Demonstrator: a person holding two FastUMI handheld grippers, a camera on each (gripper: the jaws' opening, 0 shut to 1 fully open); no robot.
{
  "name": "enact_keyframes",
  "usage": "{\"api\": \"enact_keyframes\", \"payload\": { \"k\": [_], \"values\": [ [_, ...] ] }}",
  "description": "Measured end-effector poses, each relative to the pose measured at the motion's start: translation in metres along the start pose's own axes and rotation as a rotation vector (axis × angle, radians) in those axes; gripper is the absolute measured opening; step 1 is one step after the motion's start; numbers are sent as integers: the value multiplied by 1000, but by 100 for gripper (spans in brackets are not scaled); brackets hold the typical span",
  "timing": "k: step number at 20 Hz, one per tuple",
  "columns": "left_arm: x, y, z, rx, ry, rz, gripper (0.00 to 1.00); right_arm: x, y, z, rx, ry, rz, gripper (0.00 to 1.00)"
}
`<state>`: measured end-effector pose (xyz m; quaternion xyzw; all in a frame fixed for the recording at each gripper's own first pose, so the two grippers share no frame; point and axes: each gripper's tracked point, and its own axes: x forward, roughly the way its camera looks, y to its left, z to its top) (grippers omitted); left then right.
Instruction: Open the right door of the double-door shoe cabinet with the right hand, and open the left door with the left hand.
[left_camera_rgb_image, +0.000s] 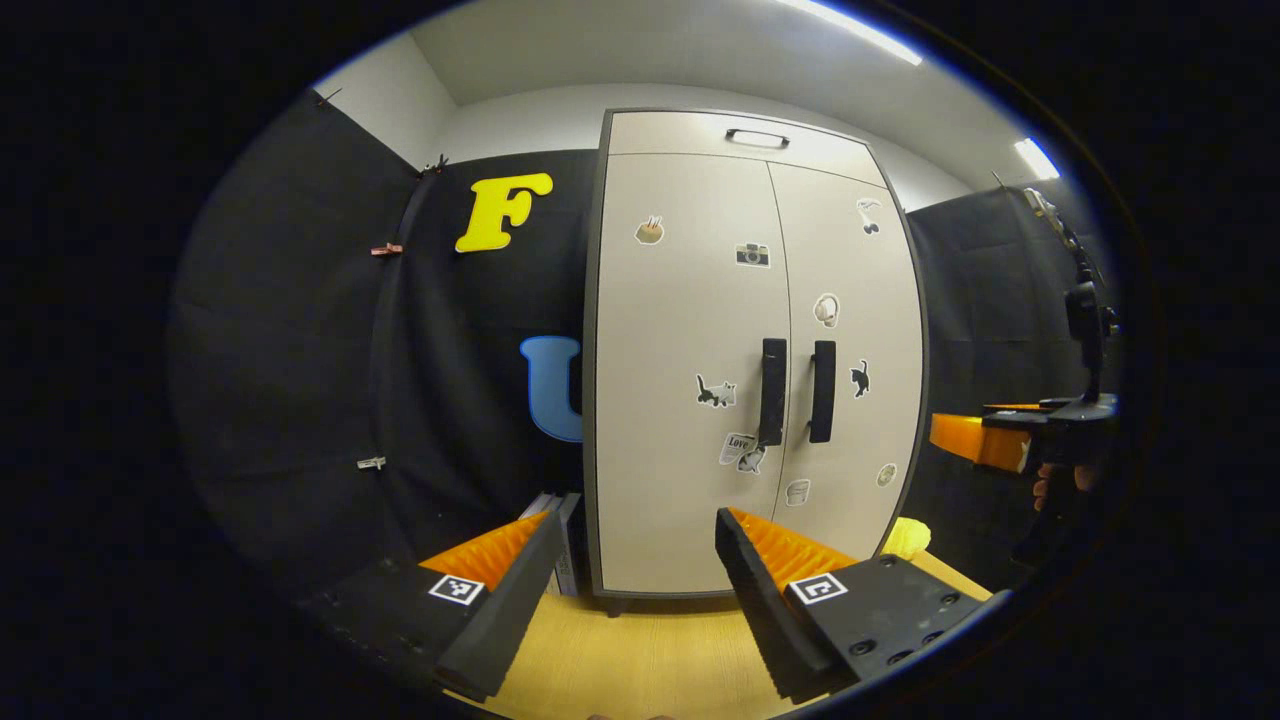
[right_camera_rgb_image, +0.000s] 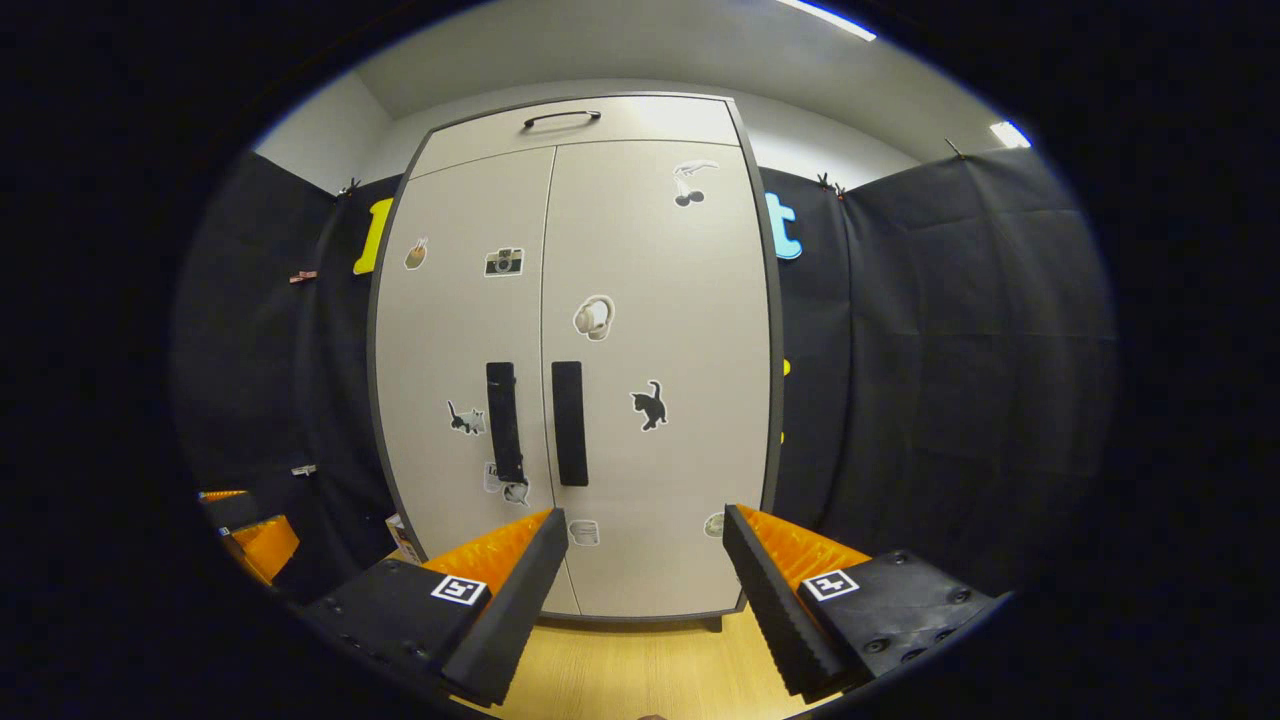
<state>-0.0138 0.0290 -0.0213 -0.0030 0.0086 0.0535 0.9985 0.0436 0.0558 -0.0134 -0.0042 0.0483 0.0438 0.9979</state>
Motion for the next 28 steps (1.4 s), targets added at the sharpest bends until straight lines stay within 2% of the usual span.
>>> {"api": "enact_keyframes", "payload": {
  "k": [4, 9, 13, 23, 25, 27, 28],
  "values": [
    [-3, 5, -9, -62, 27, -2, 95, 31, 10, 9, -32, -1, 25, 98],
    [-8, 24, -14, -27, 31, 52, 95, 75, 34, 19, 10, 0, 74, 98],
    [-16, 35, -27, -41, 61, 88, 95, 108, 51, 31, 28, -24, 91, 98],
    [-38, 68, -41, -11, 103, 194, 95, 175, 70, 14, -22, 12, 70, 98],
    [-42, 73, -43, -13, 107, 212, 95, 179, 71, 11, -24, 16, 66, 94],
    [-46, 77, -46, -19, 112, 224, 95, 183, 72, 7, -19, 30, 59, 84],
    [-48, 78, -46, -21, 112, 228, 95, 184, 71, 5, -18, 36, 54, 74]
  ]
}}
